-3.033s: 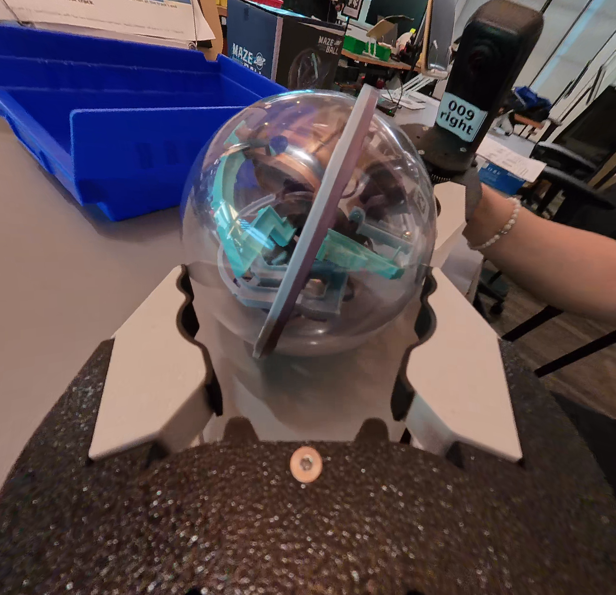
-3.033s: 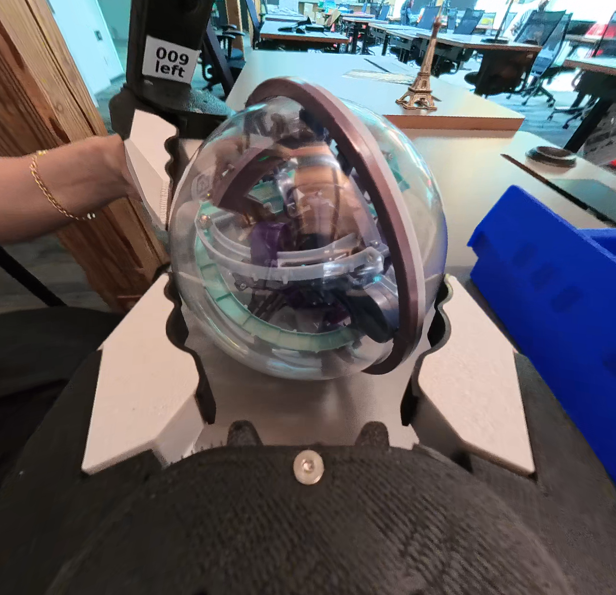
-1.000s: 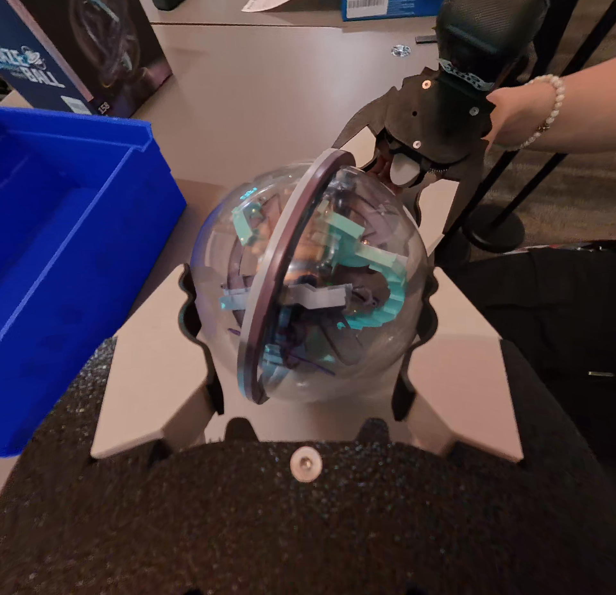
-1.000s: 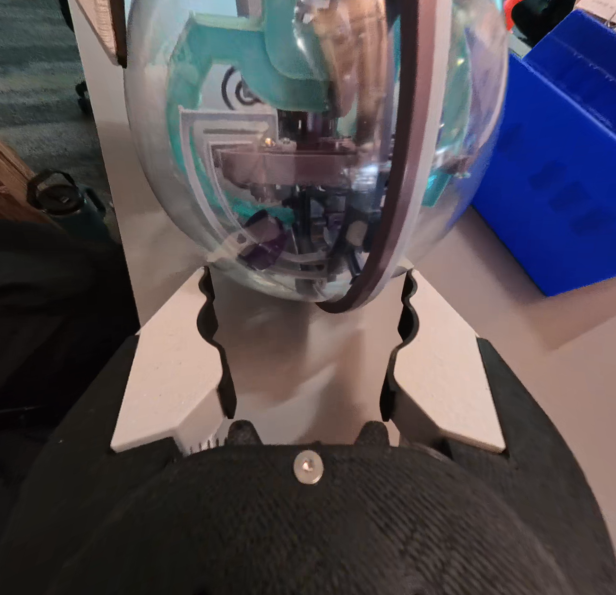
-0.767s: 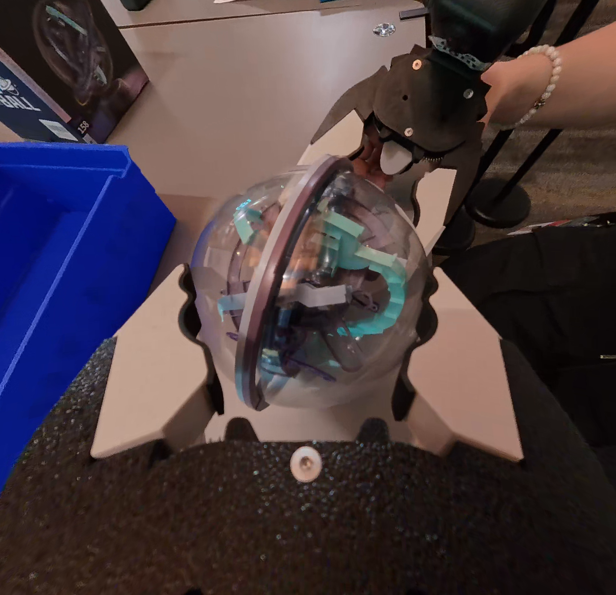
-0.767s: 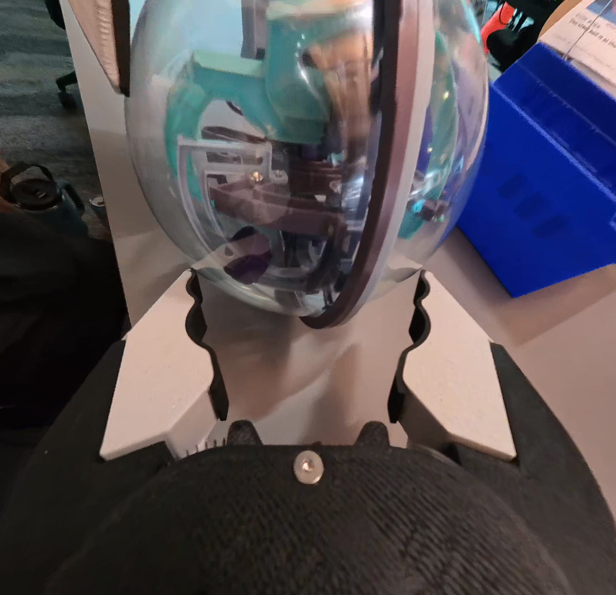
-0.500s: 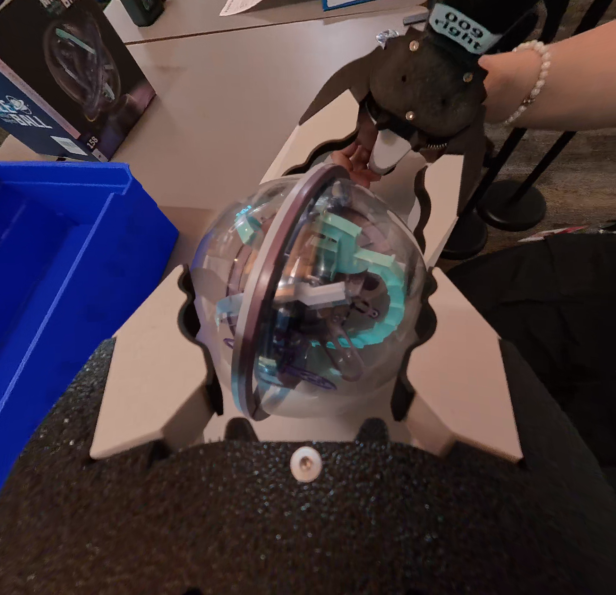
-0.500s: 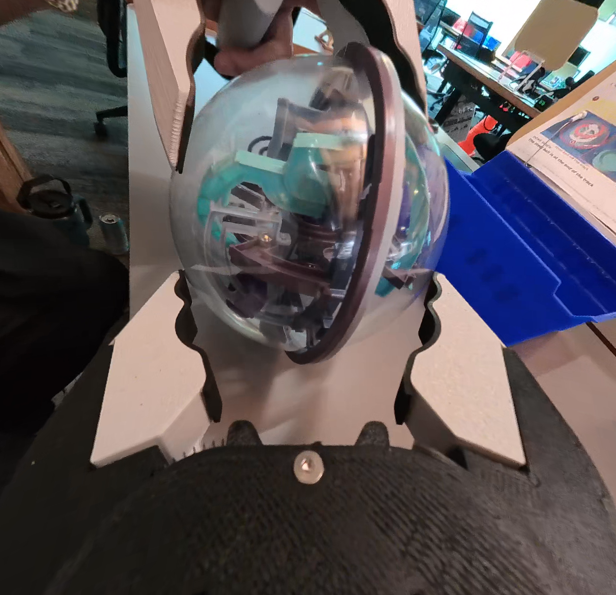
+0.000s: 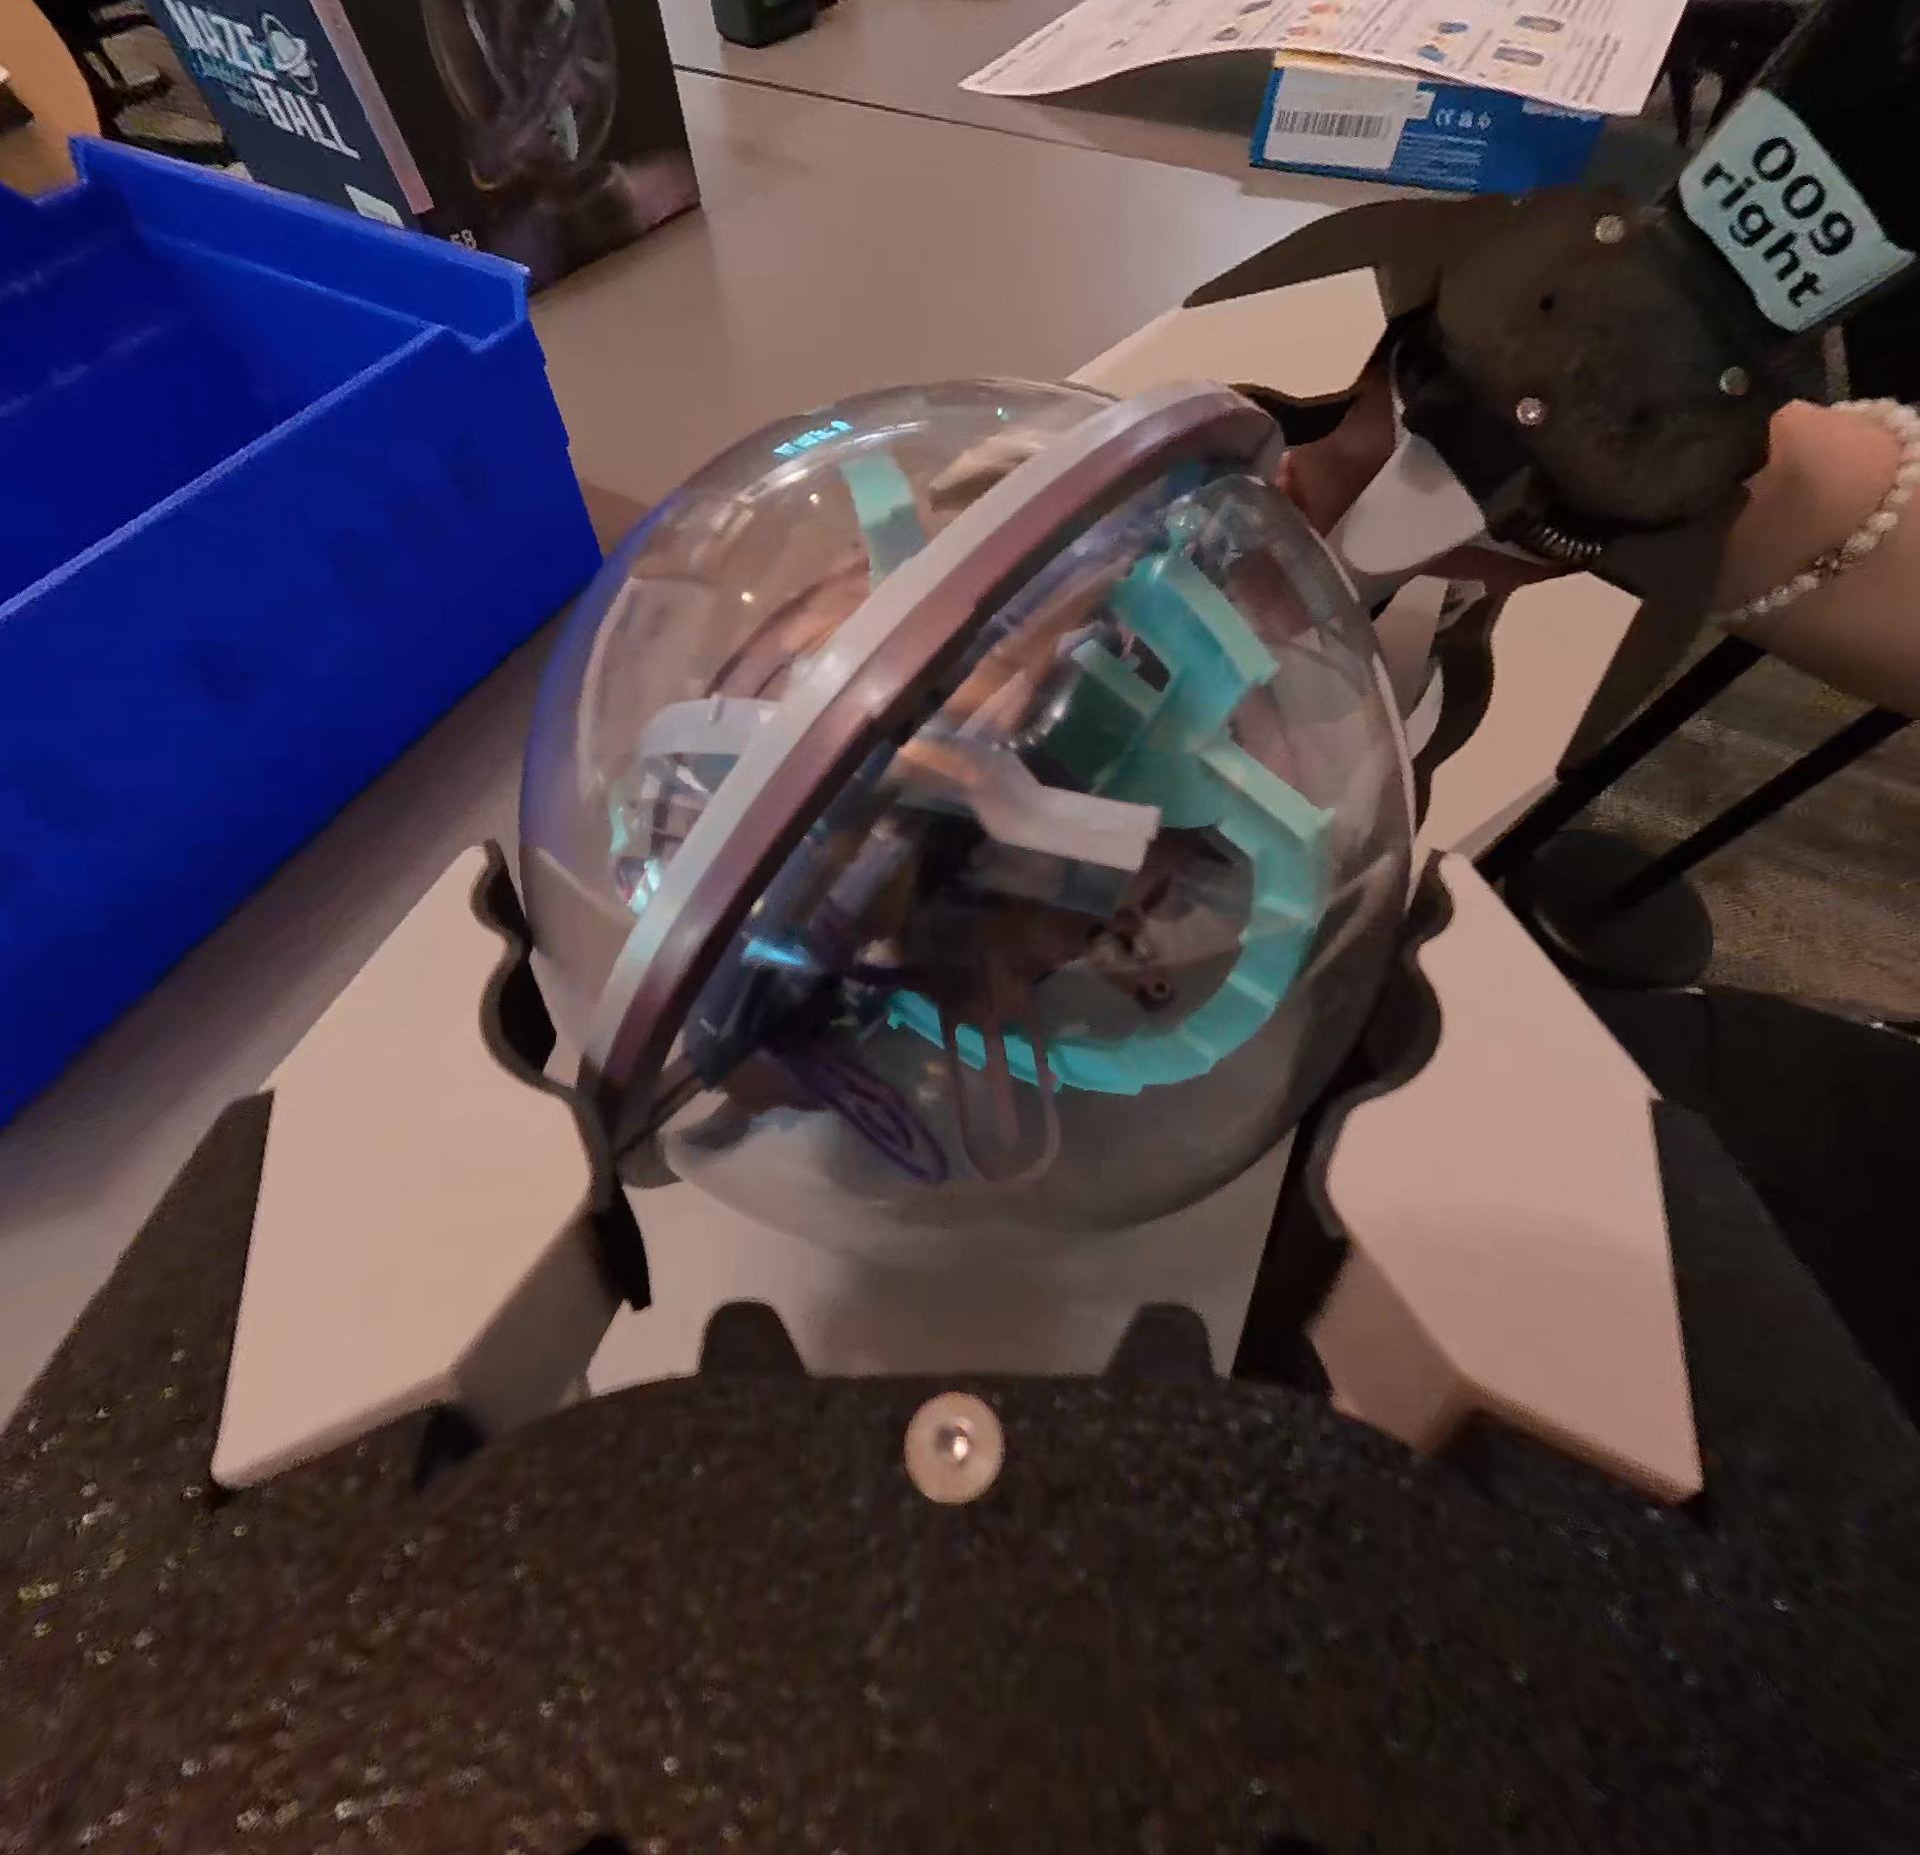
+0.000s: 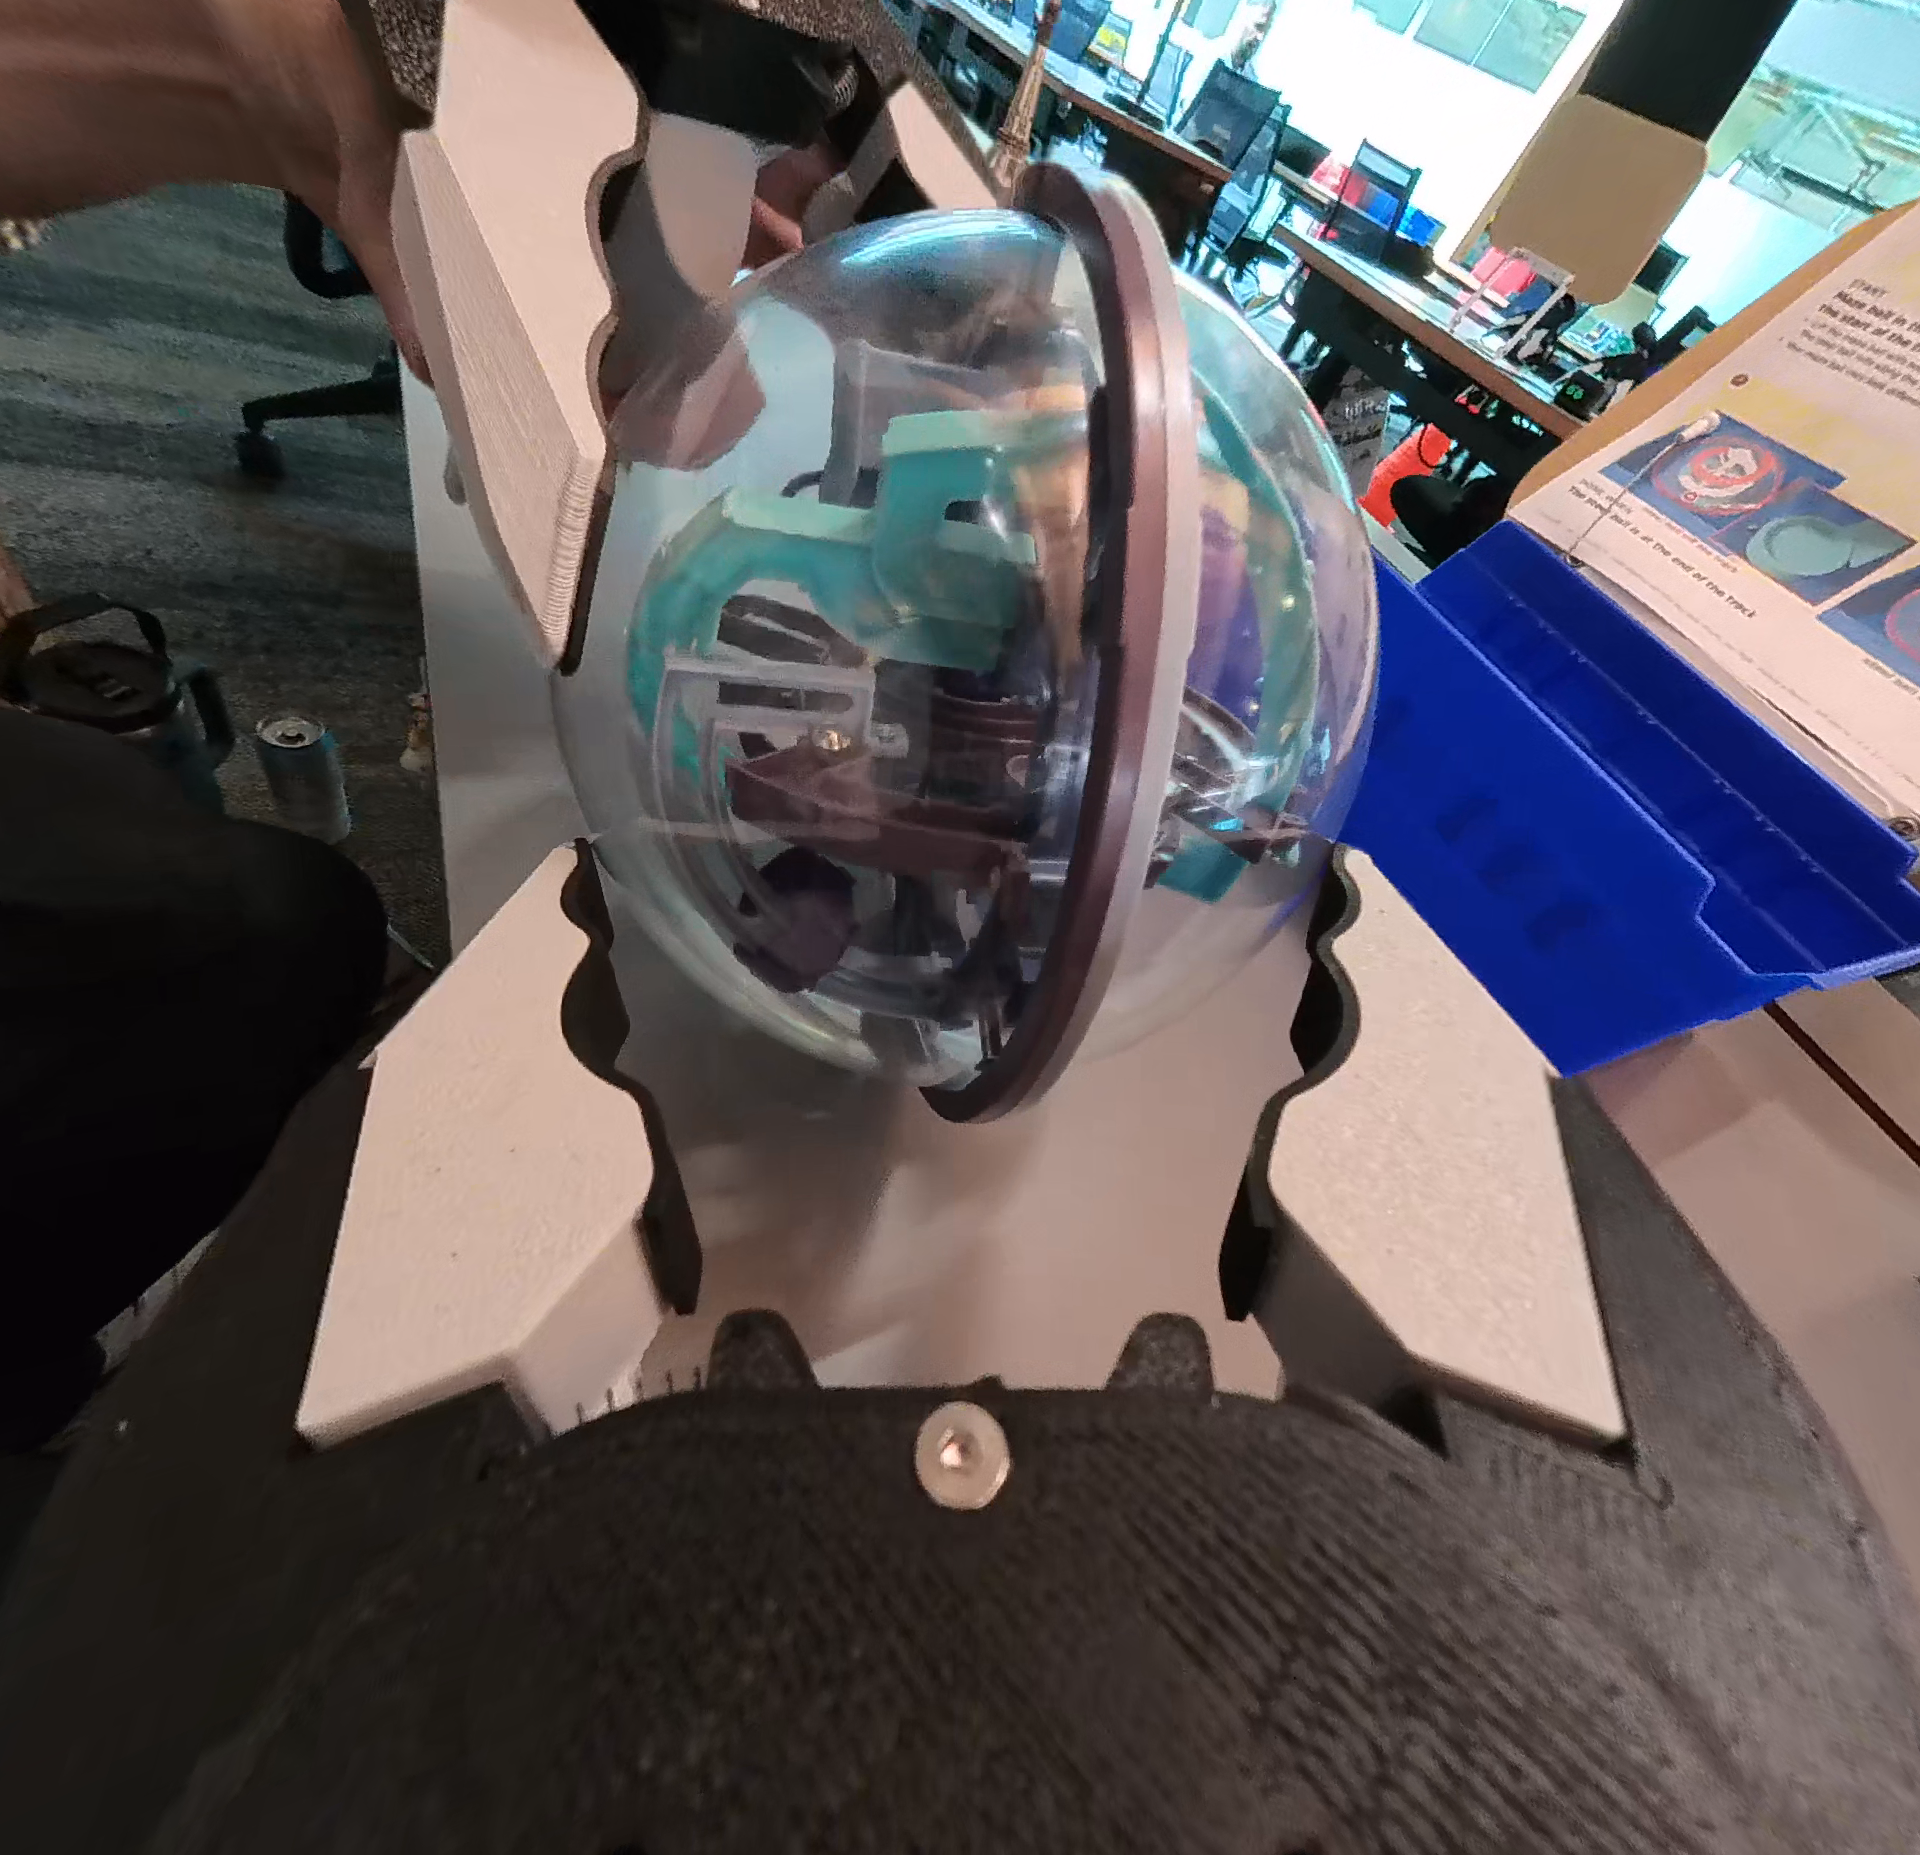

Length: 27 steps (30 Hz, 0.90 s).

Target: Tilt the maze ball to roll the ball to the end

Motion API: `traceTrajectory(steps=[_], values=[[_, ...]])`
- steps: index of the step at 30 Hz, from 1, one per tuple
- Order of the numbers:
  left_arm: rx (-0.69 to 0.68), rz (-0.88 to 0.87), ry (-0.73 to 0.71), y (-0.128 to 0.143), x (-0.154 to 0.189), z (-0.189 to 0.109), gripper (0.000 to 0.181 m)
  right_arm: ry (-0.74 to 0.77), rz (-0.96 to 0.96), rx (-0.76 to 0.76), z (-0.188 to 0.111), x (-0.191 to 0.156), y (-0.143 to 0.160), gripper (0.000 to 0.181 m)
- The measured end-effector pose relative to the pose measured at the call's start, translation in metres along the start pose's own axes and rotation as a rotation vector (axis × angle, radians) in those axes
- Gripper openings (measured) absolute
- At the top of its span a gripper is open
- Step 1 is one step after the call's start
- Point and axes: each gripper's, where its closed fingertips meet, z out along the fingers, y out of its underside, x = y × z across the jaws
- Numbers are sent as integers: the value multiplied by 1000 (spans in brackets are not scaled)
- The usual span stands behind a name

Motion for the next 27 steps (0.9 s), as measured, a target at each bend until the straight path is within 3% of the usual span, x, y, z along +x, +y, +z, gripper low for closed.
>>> traceTrajectory(steps=[6,9,12,15,17,20,27], values=[[-132,143,63,3,-3,2,156,-65,-16,-61,-12,-1,6,124],[-176,206,108,1,-2,6,156,-155,-55,-126,-21,-3,15,128],[-199,238,153,-3,-1,11,156,-178,-103,-173,-29,9,21,111],[-221,305,197,-6,4,13,155,-112,-113,-108,-29,37,6,131],[-209,345,230,-11,9,15,152,-199,-78,-60,-26,35,0,140],[-176,329,241,-19,13,20,151,-331,-15,-13,-17,19,0,135],[-42,157,109,-23,-2,17,157,-235,1,-14,-7,22,10,144]])
